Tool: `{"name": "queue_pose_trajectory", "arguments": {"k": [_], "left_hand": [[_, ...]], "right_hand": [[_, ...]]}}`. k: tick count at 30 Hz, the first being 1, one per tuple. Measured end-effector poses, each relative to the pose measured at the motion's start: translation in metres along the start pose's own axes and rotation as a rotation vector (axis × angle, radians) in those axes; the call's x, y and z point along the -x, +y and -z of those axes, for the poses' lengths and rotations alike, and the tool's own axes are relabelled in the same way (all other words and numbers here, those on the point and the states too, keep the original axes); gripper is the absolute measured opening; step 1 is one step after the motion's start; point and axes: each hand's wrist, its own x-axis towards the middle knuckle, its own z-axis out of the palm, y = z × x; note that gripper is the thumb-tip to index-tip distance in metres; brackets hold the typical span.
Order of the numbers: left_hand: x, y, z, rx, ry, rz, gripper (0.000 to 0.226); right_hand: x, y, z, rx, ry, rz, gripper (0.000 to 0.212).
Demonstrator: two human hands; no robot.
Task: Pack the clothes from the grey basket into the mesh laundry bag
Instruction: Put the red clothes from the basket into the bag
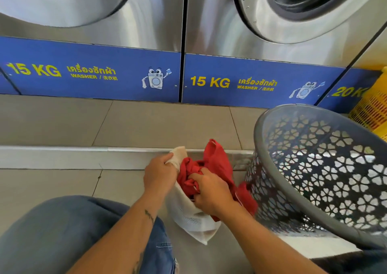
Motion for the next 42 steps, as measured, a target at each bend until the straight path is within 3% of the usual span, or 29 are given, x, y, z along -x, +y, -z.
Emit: {"name": "queue_pose_trajectory", "arguments": {"k": [3, 8, 11, 14, 17, 22, 25, 27, 29, 32, 33, 35, 38, 42], "left_hand": [[-0.007, -0.003, -0.002, -0.017, 0.057, 0.039, 0.047], [-0.02, -0.003, -0.005, -0.016, 0.063, 0.031, 0.04], [-0.02, -0.001, -0.009, -0.062, -0.032, -0.05, 0.041], [-0.017, -0.002, -0.012, -0.073, -0.1, -0.104, 0.041], [-0.018, -0.003, -0.012, -0.066, -0.118, -0.1, 0.039], [-0.018, -0.001, -0.011, -0.101, -0.145, -0.069, 0.044], [-0.017, -0.002, -0.009, -0.129, -0.158, -0.051, 0.045], [-0.016, -0.003, -0.01, -0.152, -0.18, -0.036, 0.047], [-0.015, -0.003, -0.011, -0.145, -0.2, -0.03, 0.049], [-0.014, -0.001, -0.013, -0.15, -0.239, -0.028, 0.048], [-0.014, 0.0, -0.015, -0.154, -0.256, -0.03, 0.047], [-0.012, 0.0, -0.016, -0.165, -0.291, -0.035, 0.046], [-0.012, -0.002, -0.019, -0.192, -0.329, -0.046, 0.045], [-0.014, 0.002, -0.021, -0.157, -0.289, -0.059, 0.042]], "right_hand": [[-0.007, -0.008, 0.008, -0.01, -0.032, 0.029, 0.038], [-0.006, -0.009, -0.006, -0.154, 0.084, 0.135, 0.042], [-0.013, -0.005, -0.036, 0.015, -0.065, 0.175, 0.037], [-0.031, 0.001, -0.051, 0.25, -0.223, 0.041, 0.04], [-0.059, 0.001, -0.048, 0.254, -0.389, -0.097, 0.051], [-0.067, 0.0, -0.029, -0.098, -0.47, -0.164, 0.08], [-0.04, 0.016, -0.018, -0.576, -0.184, -0.05, 0.079], [-0.022, 0.033, -0.017, -0.681, 0.05, -0.046, 0.084], [-0.011, 0.057, -0.023, -0.612, 0.145, -0.213, 0.1], [-0.001, 0.081, -0.036, -0.801, -0.054, -0.507, 0.126], [0.002, 0.085, -0.043, -0.926, -0.11, -0.525, 0.122], [0.008, 0.084, -0.053, -1.003, -0.103, -0.509, 0.087], [0.008, 0.08, -0.053, -0.756, -0.01, -0.464, 0.045], [0.001, 0.062, -0.032, -0.505, 0.119, -0.39, 0.024]]}}
